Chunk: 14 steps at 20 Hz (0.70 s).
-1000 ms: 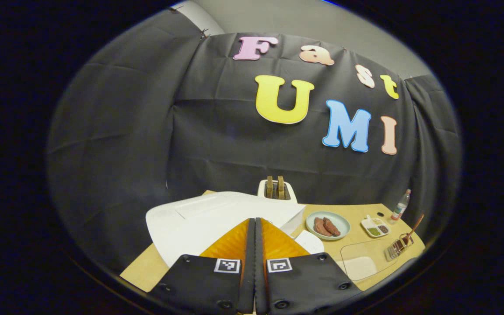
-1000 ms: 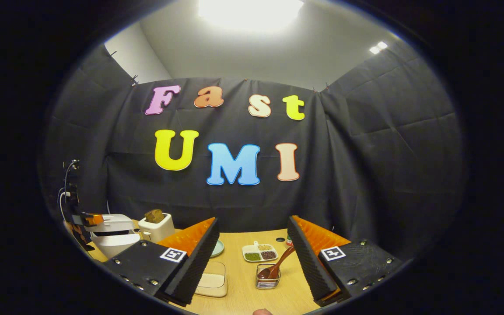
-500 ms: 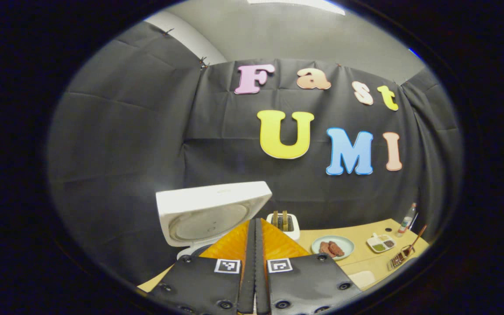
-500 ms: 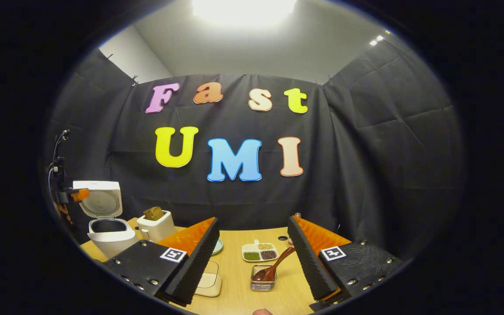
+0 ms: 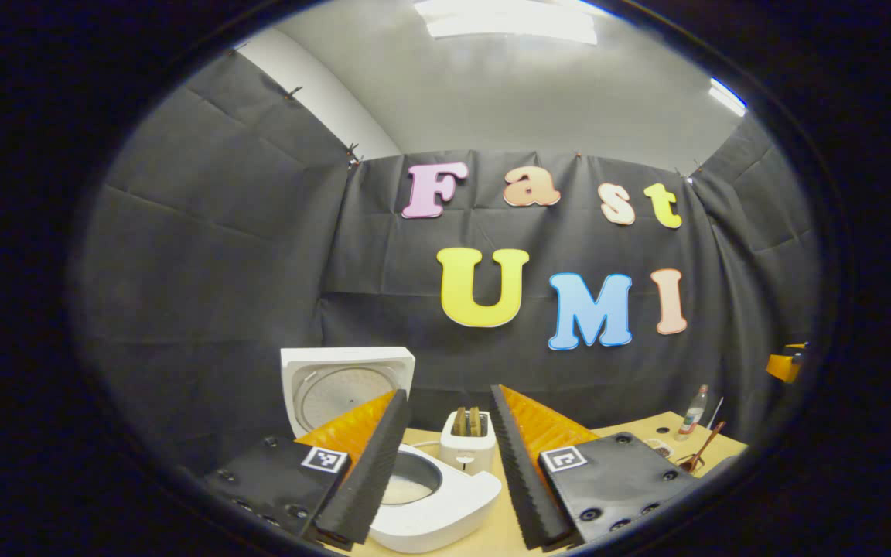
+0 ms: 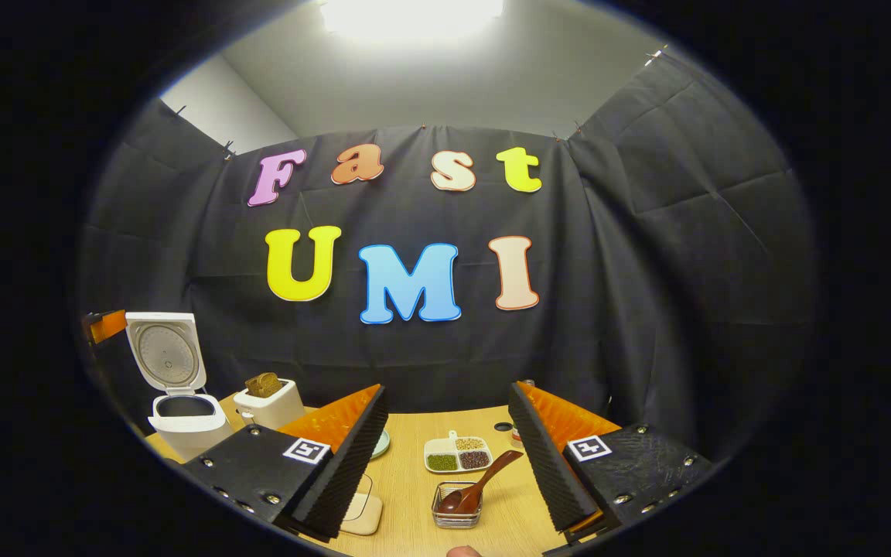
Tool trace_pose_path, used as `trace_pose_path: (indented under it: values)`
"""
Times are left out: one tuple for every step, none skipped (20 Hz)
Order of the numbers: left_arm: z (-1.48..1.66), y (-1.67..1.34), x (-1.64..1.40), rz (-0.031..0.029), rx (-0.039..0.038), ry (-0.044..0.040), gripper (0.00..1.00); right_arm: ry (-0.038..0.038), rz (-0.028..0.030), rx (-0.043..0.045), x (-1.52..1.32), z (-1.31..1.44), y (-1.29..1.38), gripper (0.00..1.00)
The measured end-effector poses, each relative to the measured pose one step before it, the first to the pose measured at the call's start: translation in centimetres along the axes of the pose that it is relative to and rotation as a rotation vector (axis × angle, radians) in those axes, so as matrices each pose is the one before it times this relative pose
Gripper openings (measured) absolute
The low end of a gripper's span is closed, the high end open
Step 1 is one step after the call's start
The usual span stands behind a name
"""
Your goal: Close the left gripper, press the button to open the rice cooker; take a wooden spoon from the chopstick holder with the right hand, scoop a spoonful of rice and pour it into the rice cooker, then put the wooden spoon back into the chopstick holder.
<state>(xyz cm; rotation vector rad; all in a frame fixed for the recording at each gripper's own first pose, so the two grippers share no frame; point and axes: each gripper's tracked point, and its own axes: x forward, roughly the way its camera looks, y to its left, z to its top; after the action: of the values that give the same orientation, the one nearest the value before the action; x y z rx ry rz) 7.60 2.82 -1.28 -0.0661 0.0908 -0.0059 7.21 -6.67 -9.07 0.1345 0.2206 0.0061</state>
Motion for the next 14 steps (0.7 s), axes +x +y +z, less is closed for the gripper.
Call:
trace_pose_path:
  values:
    - [0.260, -0.510, -0.537, 0.00035, 0.00722, -0.00811, 0.72, 0.00731, 0.00035, 0.00749, 0.811, -0.269, -0.316, 0.96]
    - [0.217, -0.572, -0.505, -0.00469, 0.00093, -0.00304, 0.85, 0.00743, -0.00164, 0.00433, 0.696, -0.282, -0.319, 0.96]
    - [-0.012, -0.396, -0.456, -0.00070, 0.00141, 0.00148, 0.85, 0.00471, -0.00132, 0.00329, 0.714, -0.324, -0.392, 0.96]
    - [-0.049, -0.362, -0.400, -0.00364, -0.00253, 0.00435, 0.84, 0.00528, 0.00301, 0.00394, 0.732, -0.222, -0.258, 0.96]
    - [0.015, -0.441, -0.511, 0.00023, -0.00209, 0.00303, 0.86, 0.00615, 0.00574, 0.00584, 0.668, -0.443, -0.189, 0.96]
    - [-0.014, -0.223, -0.432, 0.00561, -0.00129, 0.00113, 0.88, 0.00581, 0.00176, 0.00734, 0.661, -0.338, -0.324, 0.96]
    - [0.024, -0.401, -0.423, 0.00192, 0.00228, 0.00270, 0.88, 0.00690, 0.00193, 0.00608, 0.654, -0.477, -0.432, 0.96]
    - [0.012, -0.283, -0.373, 0.00729, 0.00379, 0.00138, 0.94, 0.01301, -0.00130, 0.00417, 0.689, -0.593, -0.433, 0.96]
    - [-0.005, -0.163, -0.488, 0.00574, 0.00522, 0.00157, 0.99, 0.01362, -0.00491, 0.00106, 0.752, -0.742, -0.517, 0.96]
    - [0.060, -0.251, -0.385, 0.00386, 0.00501, 0.00137, 0.92, 0.01298, -0.00362, 0.00116, 0.736, -0.681, -0.559, 0.96]
    - [0.150, -0.291, -0.375, 0.00241, 0.00859, 0.00007, 0.92, 0.01219, -0.00127, 0.00390, 0.742, -0.678, -0.337, 0.96]
    - [0.077, -0.245, -0.335, 0.00268, 0.01240, -0.00065, 0.99, 0.01662, -0.00107, 0.00674, 0.726, -0.752, -0.329, 0.96]
    - [0.102, -0.029, -0.241, 0.00832, 0.01501, -0.00013, 0.95, 0.02405, -0.00201, 0.00721, 0.775, -1.139, -0.306, 0.96]
    - [0.069, 0.000, -0.174, 0.00826, 0.01530, 0.00235, 0.95, 0.02109, -0.00114, 0.00456, 0.597, -0.993, -0.309, 0.96]
